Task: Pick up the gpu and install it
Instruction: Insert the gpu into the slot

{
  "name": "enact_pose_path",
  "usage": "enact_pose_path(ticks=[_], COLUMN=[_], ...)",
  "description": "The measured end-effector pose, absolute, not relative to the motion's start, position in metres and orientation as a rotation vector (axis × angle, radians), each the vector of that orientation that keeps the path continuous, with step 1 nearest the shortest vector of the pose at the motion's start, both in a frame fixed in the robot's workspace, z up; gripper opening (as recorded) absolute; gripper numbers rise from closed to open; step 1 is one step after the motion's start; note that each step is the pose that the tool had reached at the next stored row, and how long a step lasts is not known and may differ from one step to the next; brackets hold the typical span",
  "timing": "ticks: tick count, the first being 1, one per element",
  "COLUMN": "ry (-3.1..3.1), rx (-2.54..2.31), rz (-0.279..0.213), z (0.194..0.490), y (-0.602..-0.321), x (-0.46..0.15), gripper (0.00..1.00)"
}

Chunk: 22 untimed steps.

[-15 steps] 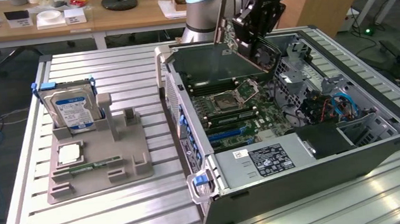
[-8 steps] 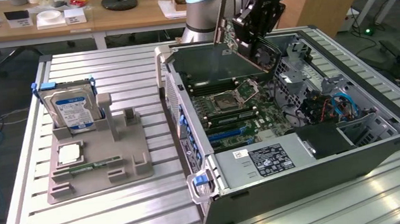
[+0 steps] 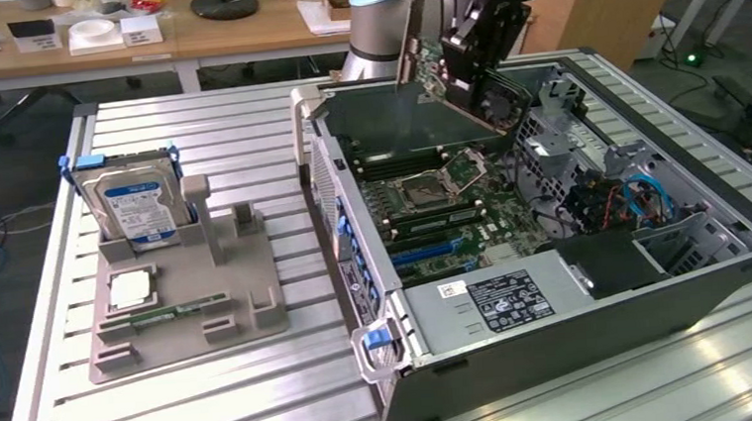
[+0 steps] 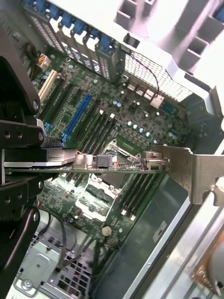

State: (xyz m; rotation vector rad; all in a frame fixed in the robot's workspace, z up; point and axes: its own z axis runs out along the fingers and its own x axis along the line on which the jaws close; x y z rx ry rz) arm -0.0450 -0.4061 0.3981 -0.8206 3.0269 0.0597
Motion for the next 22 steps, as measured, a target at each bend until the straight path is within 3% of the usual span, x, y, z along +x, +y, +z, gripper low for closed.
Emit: enact_pose_path(ticks=[22], ry=[2.817], rx=[-1.394], rz=[0.060], z=[0.3977], y=[-0.4061], x=[-0.0450], gripper=[0.27])
